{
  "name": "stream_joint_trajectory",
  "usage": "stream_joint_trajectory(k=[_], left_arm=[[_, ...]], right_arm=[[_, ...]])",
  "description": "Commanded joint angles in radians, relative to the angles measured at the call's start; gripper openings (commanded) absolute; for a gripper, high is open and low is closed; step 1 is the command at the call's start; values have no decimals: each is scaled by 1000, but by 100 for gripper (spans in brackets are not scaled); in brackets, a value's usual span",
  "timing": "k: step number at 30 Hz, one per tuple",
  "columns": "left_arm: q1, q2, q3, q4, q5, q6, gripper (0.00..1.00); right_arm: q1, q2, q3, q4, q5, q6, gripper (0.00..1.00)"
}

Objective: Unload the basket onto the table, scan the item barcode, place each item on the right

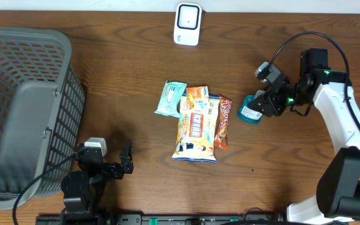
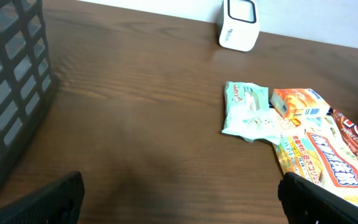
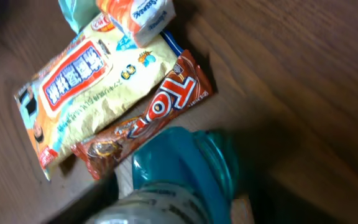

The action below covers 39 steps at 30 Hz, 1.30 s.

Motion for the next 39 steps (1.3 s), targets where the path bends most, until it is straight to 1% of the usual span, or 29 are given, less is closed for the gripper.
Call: stream_joint_trajectory(k=[1, 2, 3, 5, 9, 12, 14, 17, 21, 24, 27, 28, 30, 32, 35, 39], left_arm=[[6, -5, -15, -19, 13, -9, 100], [6, -5, -15, -19, 13, -9, 100], [6, -5, -15, -19, 13, -9, 100], [6, -5, -15, -19, 13, -9, 100], [6, -5, -15, -19, 13, -9, 100], [6, -5, -15, -19, 13, -9, 100], [6, -5, -15, -19, 13, -9, 100], [6, -5, -15, -19, 13, -9, 100], [6, -5, -15, -19, 13, -9, 100], [6, -5, -15, -19, 13, -9, 100], [6, -5, -15, -19, 13, -9, 100], [6, -5, -15, -19, 13, -9, 100], [6, -5, -15, -19, 13, -9, 100], [6, -5, -15, -19, 13, -9, 99], [6, -5, -15, -19, 13, -9, 100], [6, -5, -15, -19, 13, -9, 100]], right_arm=[[11, 13, 7, 2, -17, 46, 79], [22, 13, 7, 2, -17, 46, 95], [30, 13, 7, 2, -17, 46, 99], [45, 13, 7, 2, -16, 49, 99], [48, 6, 8, 13, 39, 124, 99], [48, -31, 11, 24, 89, 191, 99], [48, -77, 14, 37, 118, 245, 99], [47, -163, 14, 52, 221, 322, 99], [47, -332, 14, 51, 393, 513, 99], [48, -438, 14, 27, 385, 578, 99], [48, -511, 13, 29, 311, 583, 99], [48, -521, 11, 34, 290, 566, 99], [48, -523, 10, 34, 227, 483, 99], [48, -504, -16, 32, 169, 396, 99], [48, -454, -87, 60, 157, 344, 99], [48, -368, -198, 171, 154, 344, 99]])
